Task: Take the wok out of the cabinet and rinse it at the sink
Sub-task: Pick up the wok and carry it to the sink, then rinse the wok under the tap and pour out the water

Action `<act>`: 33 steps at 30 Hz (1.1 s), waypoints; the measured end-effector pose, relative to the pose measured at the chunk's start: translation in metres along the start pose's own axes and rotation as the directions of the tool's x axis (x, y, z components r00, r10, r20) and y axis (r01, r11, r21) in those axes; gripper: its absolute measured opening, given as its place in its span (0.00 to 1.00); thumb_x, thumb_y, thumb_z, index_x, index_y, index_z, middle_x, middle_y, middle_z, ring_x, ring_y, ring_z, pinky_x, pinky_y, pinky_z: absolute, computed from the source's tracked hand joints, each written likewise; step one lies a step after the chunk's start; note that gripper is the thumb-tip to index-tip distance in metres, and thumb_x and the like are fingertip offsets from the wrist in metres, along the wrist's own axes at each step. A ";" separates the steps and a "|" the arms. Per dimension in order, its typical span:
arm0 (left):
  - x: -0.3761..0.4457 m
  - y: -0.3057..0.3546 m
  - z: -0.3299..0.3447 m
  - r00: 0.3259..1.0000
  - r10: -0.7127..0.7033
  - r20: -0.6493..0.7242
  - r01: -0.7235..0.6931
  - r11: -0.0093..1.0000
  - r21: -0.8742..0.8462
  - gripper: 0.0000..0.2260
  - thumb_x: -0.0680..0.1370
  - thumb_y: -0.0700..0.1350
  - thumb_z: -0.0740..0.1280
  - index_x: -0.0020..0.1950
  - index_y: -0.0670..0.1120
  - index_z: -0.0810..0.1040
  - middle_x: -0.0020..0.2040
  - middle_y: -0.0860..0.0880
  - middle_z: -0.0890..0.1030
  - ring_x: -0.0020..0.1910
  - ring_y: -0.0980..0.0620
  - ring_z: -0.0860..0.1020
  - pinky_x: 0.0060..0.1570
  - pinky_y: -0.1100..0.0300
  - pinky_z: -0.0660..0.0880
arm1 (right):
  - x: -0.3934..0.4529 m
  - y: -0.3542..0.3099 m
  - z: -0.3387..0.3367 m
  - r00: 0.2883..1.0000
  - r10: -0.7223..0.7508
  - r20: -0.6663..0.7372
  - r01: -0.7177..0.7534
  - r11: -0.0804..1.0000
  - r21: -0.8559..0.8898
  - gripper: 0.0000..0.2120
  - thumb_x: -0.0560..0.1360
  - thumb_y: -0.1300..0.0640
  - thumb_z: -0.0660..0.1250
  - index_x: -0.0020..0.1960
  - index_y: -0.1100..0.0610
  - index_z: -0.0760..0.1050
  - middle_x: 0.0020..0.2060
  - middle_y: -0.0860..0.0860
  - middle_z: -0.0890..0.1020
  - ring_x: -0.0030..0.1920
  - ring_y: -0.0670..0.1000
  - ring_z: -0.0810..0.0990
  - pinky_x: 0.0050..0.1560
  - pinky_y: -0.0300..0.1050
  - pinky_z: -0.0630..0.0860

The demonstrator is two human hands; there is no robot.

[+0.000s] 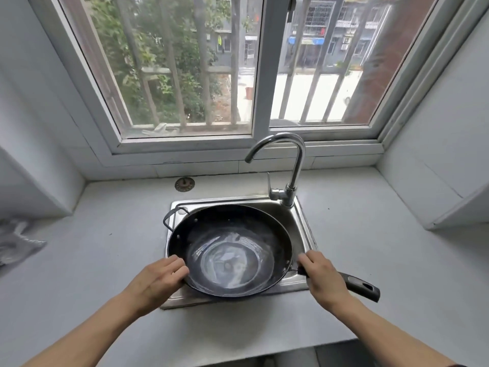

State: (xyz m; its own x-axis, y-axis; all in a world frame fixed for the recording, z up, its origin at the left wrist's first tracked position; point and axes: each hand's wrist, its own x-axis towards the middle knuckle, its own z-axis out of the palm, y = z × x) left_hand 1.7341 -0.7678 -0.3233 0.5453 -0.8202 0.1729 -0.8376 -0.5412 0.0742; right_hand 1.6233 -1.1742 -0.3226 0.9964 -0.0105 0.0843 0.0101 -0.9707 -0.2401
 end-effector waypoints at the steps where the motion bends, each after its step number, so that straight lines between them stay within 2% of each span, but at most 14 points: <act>1: 0.003 -0.002 0.004 1.000 -0.003 0.003 0.003 1.000 0.000 0.12 0.69 0.35 0.72 0.43 0.48 0.72 0.40 0.53 0.72 0.38 0.51 0.71 0.33 0.59 0.71 | 0.004 0.003 0.003 1.000 0.002 0.002 -0.002 1.000 0.000 0.24 0.61 0.73 0.65 0.43 0.47 0.64 0.38 0.47 0.71 0.39 0.53 0.70 0.32 0.45 0.69; 8: 0.019 -0.009 0.014 1.000 -0.002 0.011 0.001 1.000 0.014 0.12 0.67 0.34 0.72 0.41 0.47 0.73 0.39 0.52 0.72 0.37 0.50 0.70 0.33 0.59 0.70 | 0.028 0.015 0.017 1.000 -0.006 0.026 0.007 1.000 -0.030 0.22 0.59 0.75 0.65 0.43 0.51 0.67 0.39 0.48 0.72 0.38 0.53 0.69 0.32 0.47 0.70; 14: 0.019 -0.002 0.029 1.000 0.020 -0.017 -0.020 1.000 0.013 0.10 0.69 0.33 0.70 0.42 0.46 0.74 0.40 0.50 0.73 0.38 0.49 0.71 0.36 0.58 0.71 | 0.029 0.028 0.029 0.999 -0.010 0.040 0.010 1.000 0.005 0.27 0.58 0.76 0.67 0.44 0.49 0.65 0.40 0.47 0.71 0.39 0.52 0.69 0.35 0.42 0.66; 18: 0.022 0.001 0.026 1.000 -0.001 -0.029 0.001 1.000 0.003 0.08 0.71 0.36 0.70 0.43 0.45 0.73 0.40 0.50 0.73 0.39 0.48 0.71 0.36 0.56 0.72 | 0.029 0.034 0.033 0.999 0.003 0.050 -0.006 0.998 0.066 0.24 0.59 0.75 0.67 0.45 0.51 0.68 0.41 0.45 0.71 0.40 0.50 0.68 0.37 0.44 0.70; 21: 0.022 0.004 0.023 0.999 -0.028 -0.018 0.028 1.000 -0.005 0.06 0.72 0.38 0.68 0.43 0.46 0.72 0.41 0.50 0.73 0.39 0.48 0.72 0.36 0.56 0.73 | 0.029 0.033 0.030 0.998 0.024 0.055 -0.030 0.994 0.109 0.22 0.59 0.75 0.67 0.45 0.52 0.71 0.41 0.43 0.68 0.41 0.47 0.67 0.39 0.40 0.67; 24: 0.023 0.008 0.018 0.998 -0.058 0.015 0.058 0.998 -0.035 0.07 0.71 0.39 0.70 0.43 0.46 0.72 0.42 0.50 0.73 0.40 0.48 0.72 0.37 0.56 0.73 | 0.031 0.032 0.028 0.995 0.061 0.083 -0.070 0.992 0.107 0.22 0.59 0.74 0.67 0.43 0.51 0.69 0.40 0.42 0.67 0.40 0.49 0.67 0.39 0.40 0.64; 28: 0.028 0.012 -0.001 0.991 -0.068 0.115 0.077 0.994 -0.081 0.11 0.72 0.52 0.71 0.46 0.49 0.72 0.44 0.55 0.72 0.43 0.52 0.70 0.39 0.62 0.72 | 0.033 0.031 0.026 0.982 0.107 0.158 -0.124 0.987 0.098 0.20 0.61 0.71 0.66 0.43 0.49 0.67 0.40 0.44 0.69 0.40 0.50 0.68 0.40 0.42 0.65; 31: 0.038 0.016 -0.011 0.982 -0.110 0.151 0.124 0.989 -0.085 0.18 0.74 0.65 0.65 0.48 0.51 0.72 0.45 0.57 0.72 0.43 0.55 0.69 0.40 0.63 0.72 | 0.032 0.033 0.024 0.970 0.127 0.207 -0.148 0.985 0.091 0.16 0.65 0.68 0.68 0.47 0.51 0.71 0.42 0.45 0.69 0.42 0.50 0.68 0.42 0.41 0.65; 33: 0.044 0.019 -0.013 0.974 -0.162 0.160 0.179 0.979 -0.099 0.19 0.75 0.67 0.61 0.49 0.52 0.73 0.46 0.57 0.72 0.44 0.56 0.70 0.42 0.63 0.72 | 0.033 0.036 0.024 0.962 0.125 0.244 -0.150 0.985 0.088 0.14 0.67 0.64 0.69 0.48 0.51 0.71 0.43 0.44 0.69 0.44 0.49 0.68 0.43 0.40 0.64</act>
State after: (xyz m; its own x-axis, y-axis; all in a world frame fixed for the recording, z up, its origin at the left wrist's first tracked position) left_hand 1.7418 -0.8118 -0.3012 0.6719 -0.7406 -0.0009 -0.7254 -0.6583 0.2012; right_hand 1.6581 -1.2033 -0.3515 0.9800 -0.0728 -0.1852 -0.1325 -0.9332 -0.3341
